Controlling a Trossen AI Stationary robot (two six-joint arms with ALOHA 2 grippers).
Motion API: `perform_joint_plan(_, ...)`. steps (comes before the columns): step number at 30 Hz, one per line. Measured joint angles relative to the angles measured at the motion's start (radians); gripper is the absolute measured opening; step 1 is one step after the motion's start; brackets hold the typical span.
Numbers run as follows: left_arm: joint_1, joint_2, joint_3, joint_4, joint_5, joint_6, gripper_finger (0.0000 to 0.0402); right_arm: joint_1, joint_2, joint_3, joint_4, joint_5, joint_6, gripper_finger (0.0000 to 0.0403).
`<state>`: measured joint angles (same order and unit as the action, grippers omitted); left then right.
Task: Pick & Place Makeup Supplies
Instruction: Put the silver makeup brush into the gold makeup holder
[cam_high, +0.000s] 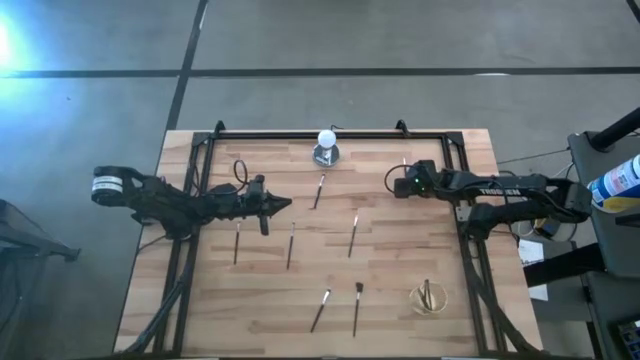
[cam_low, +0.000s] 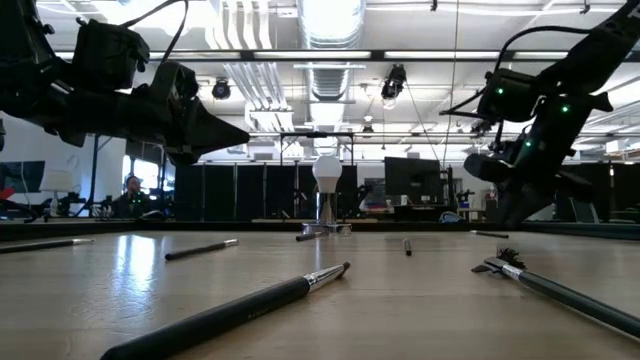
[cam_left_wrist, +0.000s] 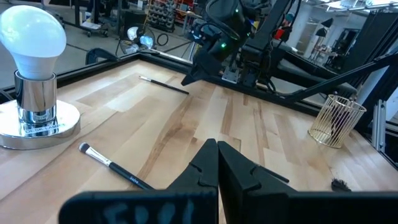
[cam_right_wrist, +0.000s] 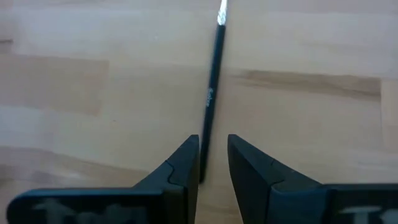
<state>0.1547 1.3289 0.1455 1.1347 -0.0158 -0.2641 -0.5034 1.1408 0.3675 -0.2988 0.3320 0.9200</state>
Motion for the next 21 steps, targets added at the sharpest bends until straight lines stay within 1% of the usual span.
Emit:
perform_joint_plan(8,0.0,0.0,0.0,0.0,0.0,0.0,0.0,0.008,0.001,-0.031,0.041,-0.019,0.005,0.0077)
perform_joint_plan(11,0.0,0.0,0.0,0.0,0.0,0.0,0.0,0.008,0.023,-0.027,0.048,-0.02,0.001,0.0078)
perform_joint_plan(18,0.0,0.0,0.0,-0.001,0.0,0.0,0.0,0.009,0.184,0.052,0.038,-0.011,-0.03,0.0079)
perform_joint_plan(21,0.0,0.0,0.0,-0.005,0.0,0.0,0.0,0.009,0.238,0.084,0.016,0.001,-0.035,0.0072)
